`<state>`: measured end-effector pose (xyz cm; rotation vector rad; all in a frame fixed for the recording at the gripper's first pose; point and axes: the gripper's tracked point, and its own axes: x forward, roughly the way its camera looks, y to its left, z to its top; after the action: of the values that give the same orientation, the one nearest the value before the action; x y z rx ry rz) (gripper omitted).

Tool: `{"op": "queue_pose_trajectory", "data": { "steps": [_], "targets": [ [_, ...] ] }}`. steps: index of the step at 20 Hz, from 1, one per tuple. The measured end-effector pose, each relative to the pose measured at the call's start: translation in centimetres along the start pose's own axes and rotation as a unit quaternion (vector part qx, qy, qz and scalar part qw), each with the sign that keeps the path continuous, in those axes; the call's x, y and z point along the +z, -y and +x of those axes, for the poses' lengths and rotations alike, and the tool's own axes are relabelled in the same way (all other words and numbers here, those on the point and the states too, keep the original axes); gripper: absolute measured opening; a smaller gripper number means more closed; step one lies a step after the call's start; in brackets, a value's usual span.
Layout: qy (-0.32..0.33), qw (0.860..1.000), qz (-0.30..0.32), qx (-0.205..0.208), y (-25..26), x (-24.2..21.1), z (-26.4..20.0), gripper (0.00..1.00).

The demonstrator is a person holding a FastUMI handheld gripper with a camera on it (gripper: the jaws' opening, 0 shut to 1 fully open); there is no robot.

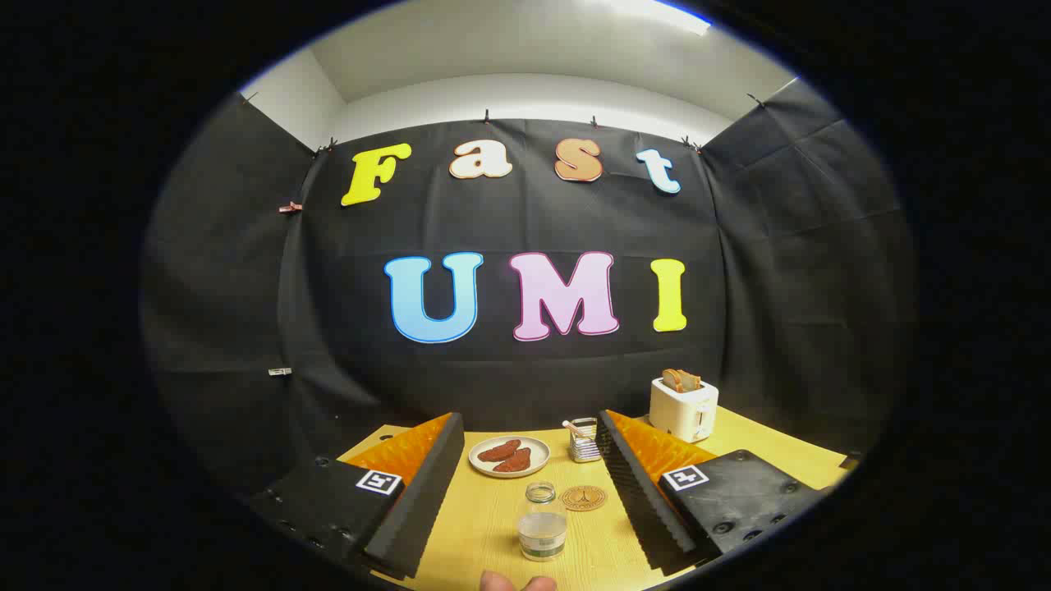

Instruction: Take the bottle from table, then pour the juice into the cup, finally place the bottle on the coaster

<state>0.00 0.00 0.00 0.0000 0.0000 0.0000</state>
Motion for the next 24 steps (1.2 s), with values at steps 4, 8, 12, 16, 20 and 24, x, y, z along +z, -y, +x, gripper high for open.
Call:
{"op": "queue_pose_trajectory", "data": {
  "steps": [4,8,12,16,20,24],
  "targets": [
    [-0.004,1.0,-0.002,0.001,0.1,-0.3,-0.1,0.99],
    [-0.01,1.0,-0.002,0.002,0.1,-0.8,-0.1,0.99],
    [-0.011,1.0,0.003,0.0,0.2,-1.1,-0.2,0.99],
    [-0.014,1.0,0.0,-0.001,0.2,-1.5,-0.2,0.99],
    [-0.011,1.0,-0.006,0.001,0.0,-2.0,-0.1,0.99],
    [0.001,1.0,-0.012,-0.003,0.2,-2.7,-0.1,0.99]
  ]
}}
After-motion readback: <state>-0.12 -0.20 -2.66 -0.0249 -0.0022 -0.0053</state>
